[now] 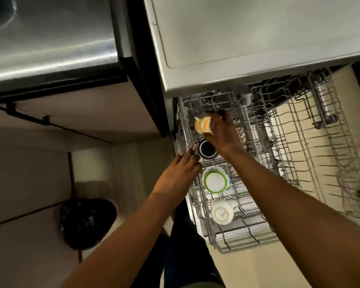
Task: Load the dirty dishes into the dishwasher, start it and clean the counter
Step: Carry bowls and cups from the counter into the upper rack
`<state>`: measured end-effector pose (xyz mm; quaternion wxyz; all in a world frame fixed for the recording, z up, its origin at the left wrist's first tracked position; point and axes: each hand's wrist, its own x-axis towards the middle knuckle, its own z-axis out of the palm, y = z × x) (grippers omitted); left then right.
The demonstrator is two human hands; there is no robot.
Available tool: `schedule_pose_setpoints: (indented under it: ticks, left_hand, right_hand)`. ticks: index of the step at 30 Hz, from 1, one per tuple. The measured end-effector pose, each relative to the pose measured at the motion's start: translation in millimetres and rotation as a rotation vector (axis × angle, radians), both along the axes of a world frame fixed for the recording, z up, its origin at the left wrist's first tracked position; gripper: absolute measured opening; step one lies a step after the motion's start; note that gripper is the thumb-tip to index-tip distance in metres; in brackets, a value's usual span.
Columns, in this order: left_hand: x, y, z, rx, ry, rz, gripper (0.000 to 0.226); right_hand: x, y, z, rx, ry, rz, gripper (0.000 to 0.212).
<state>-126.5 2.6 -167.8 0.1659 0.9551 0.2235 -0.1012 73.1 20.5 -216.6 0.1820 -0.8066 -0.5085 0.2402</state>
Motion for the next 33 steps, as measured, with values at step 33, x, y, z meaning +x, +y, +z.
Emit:
schedule_pose_setpoints:
  ticks: [33]
  left_hand:
    - [-263.1, 56.2, 129.7, 0.360, -0.138, 0.568, 0.035]
  right_hand:
    - [-251.4, -18.5, 139.4, 0.467, 0.027, 0.449, 0.021]
